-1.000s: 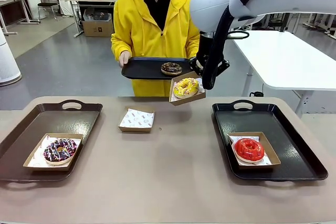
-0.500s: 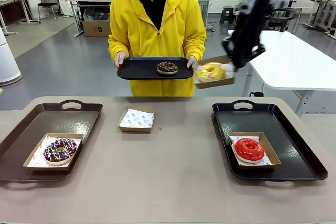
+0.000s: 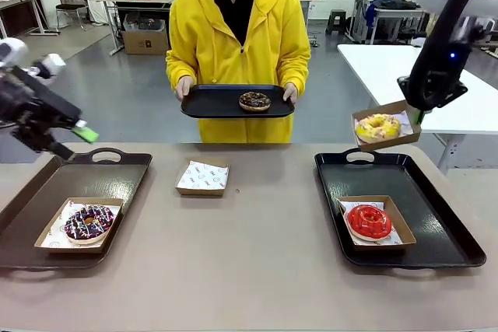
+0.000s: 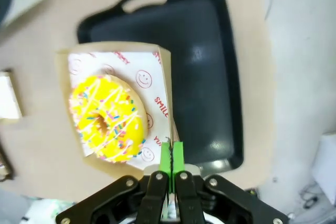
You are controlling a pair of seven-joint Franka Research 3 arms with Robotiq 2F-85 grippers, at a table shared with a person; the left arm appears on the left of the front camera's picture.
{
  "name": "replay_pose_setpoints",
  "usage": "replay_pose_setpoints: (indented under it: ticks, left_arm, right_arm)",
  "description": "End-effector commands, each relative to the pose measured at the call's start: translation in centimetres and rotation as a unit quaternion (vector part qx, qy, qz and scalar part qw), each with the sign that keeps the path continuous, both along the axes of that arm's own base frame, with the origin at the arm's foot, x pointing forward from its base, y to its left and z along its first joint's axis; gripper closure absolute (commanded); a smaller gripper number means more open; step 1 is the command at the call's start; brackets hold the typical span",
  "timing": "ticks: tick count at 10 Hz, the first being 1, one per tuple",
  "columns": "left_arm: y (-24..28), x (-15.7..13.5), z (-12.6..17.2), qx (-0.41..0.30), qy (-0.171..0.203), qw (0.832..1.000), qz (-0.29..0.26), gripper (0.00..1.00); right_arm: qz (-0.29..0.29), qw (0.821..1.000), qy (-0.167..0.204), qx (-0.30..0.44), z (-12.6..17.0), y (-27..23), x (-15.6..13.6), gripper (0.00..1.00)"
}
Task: Individually package the donuts and arrange them on the tray.
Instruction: Place the picked Paper togo box on the Handle tray while simultaneously picking up another Paper togo box from the table with the other hand.
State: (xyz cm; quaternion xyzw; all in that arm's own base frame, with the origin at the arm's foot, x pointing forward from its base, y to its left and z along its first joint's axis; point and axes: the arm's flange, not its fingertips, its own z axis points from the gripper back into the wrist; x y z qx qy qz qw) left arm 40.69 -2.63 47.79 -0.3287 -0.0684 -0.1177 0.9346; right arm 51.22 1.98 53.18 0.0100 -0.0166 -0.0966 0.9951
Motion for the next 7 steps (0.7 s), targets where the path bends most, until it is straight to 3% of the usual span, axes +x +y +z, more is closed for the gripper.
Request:
replay_pose_setpoints:
  ticks: [1,3,4,7]
  left_arm:
    - [-3.6,1.8,-1.8,0.060,0.004,0.998,0.004,0.01]
    - [-7.9,3.1,-3.0,0.127,-0.018,0.992,-0.008,0.01]
    - [-9.7,3.8,-3.7,0.159,-0.029,0.987,-0.009,0.01]
    - [-13.9,6.5,-6.2,0.236,-0.079,0.968,-0.005,0.01]
  right_arm:
    - [0.035,0.999,0.007,-0.018,-2.5,0.2,1.0,0.99]
    - [0.044,0.999,0.015,-0.005,-4.7,0.2,1.9,0.99]
    - [0.026,0.999,0.018,-0.010,-3.0,0.0,1.3,0.99]
    - [0.026,0.999,0.018,-0.010,-3.0,0.0,1.3,0.99]
